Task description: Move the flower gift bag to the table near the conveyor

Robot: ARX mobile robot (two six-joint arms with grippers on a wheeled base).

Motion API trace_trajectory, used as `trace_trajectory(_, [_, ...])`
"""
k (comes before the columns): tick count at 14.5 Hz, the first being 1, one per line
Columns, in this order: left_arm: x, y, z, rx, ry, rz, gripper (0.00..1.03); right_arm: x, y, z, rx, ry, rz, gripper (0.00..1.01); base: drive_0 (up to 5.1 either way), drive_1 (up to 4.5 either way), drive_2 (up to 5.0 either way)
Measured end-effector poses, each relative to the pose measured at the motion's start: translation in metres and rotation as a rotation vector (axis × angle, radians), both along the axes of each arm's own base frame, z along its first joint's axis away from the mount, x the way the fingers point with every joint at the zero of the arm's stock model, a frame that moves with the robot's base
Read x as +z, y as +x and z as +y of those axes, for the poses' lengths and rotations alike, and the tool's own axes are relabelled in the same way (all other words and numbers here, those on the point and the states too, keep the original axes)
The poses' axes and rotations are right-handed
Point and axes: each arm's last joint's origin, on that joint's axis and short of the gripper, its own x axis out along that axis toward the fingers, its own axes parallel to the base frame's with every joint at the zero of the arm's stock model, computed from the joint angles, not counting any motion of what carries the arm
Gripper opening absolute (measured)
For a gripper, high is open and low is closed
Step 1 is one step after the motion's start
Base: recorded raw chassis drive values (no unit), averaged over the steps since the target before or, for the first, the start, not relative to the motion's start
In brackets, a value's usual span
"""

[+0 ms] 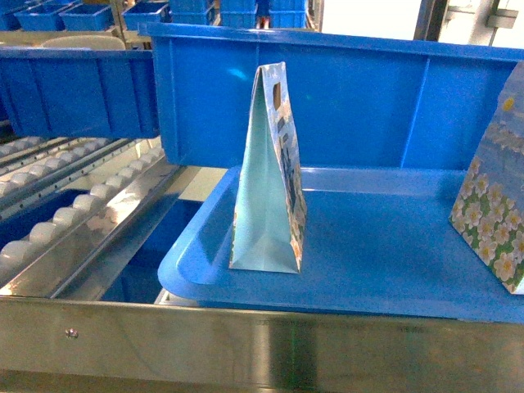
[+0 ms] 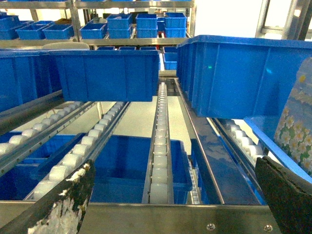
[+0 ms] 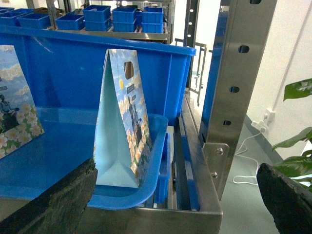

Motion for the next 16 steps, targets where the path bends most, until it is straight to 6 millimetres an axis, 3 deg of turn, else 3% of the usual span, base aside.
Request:
trace_trajectory(13, [0.0, 0.0, 0.0, 0.0, 0.0, 0.0, 0.98, 0.0, 0.0, 0.0, 0.0, 0.0, 0.0, 0.98, 0.0, 0.0, 0.0])
trace_trajectory(16, [0.009, 0.001, 0.009, 0.004, 0.009, -0.087, 0.98, 0.009, 0.009, 0.012, 0.031, 0.005, -0.063, 0.98, 0.0, 0.0, 0.0])
